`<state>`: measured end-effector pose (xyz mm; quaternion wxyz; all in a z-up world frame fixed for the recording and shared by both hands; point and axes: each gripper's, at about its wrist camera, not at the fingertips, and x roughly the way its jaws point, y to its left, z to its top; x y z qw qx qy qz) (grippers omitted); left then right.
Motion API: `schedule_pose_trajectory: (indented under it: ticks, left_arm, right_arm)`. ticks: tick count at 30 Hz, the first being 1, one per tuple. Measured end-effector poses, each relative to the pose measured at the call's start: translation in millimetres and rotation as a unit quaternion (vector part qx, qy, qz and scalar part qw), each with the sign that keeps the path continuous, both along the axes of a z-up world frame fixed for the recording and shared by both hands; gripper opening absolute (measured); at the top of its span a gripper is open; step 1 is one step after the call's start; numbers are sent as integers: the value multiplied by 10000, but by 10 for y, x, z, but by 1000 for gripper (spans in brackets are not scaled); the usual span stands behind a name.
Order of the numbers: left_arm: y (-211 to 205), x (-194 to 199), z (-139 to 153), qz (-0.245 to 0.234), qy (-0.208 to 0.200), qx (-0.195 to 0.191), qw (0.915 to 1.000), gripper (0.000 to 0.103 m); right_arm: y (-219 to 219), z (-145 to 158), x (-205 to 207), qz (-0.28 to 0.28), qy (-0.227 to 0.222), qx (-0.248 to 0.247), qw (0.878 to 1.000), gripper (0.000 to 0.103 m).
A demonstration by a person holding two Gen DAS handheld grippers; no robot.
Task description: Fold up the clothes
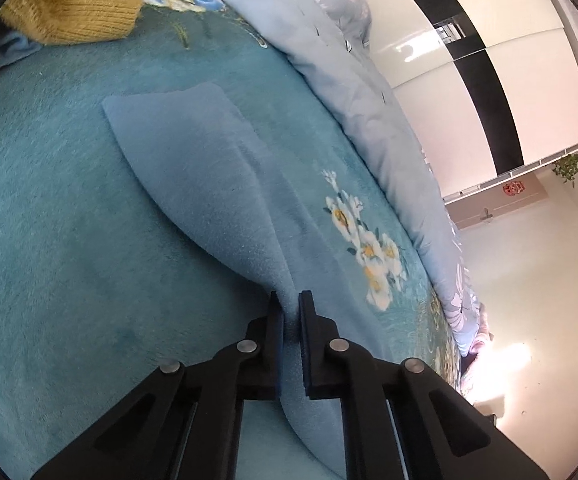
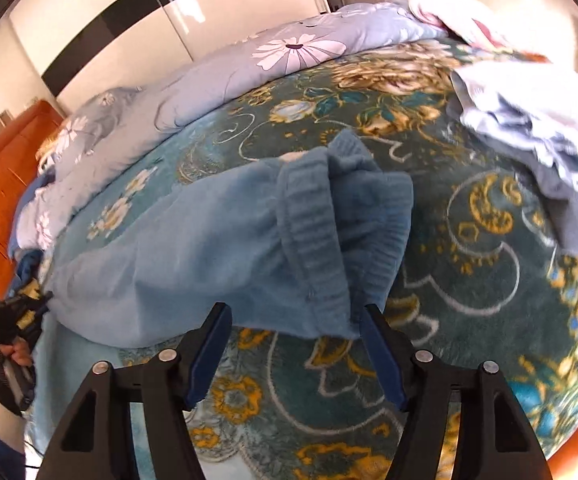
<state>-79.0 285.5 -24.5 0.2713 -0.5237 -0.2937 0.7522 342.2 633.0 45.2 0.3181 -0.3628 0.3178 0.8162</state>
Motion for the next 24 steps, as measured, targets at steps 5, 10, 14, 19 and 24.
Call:
schedule_pose_trajectory:
  ticks: [5, 10, 14, 19, 24]
  left_arm:
    - [-90, 19, 107, 24, 191, 44, 9998, 5]
    - [-278, 140, 256, 50, 448, 284, 9986, 5]
    - [-508, 310, 354, 59, 673, 354, 9971, 5]
    - [-812, 508, 243, -23, 637, 130, 9979, 5]
    - [-1087, 691, 97, 93, 453, 102, 9989, 5]
  right_arm:
    - [121, 166, -11, -52, 260, 92, 9996, 68]
    - [210, 407, -125, 191, 467, 217, 9985, 68]
    - [253, 430, -230, 323, 552, -1, 9980, 56]
    - [118, 414, -221, 594, 734, -217, 9953, 10]
    - [-179, 475, -19, 890, 990, -211, 9909, 7]
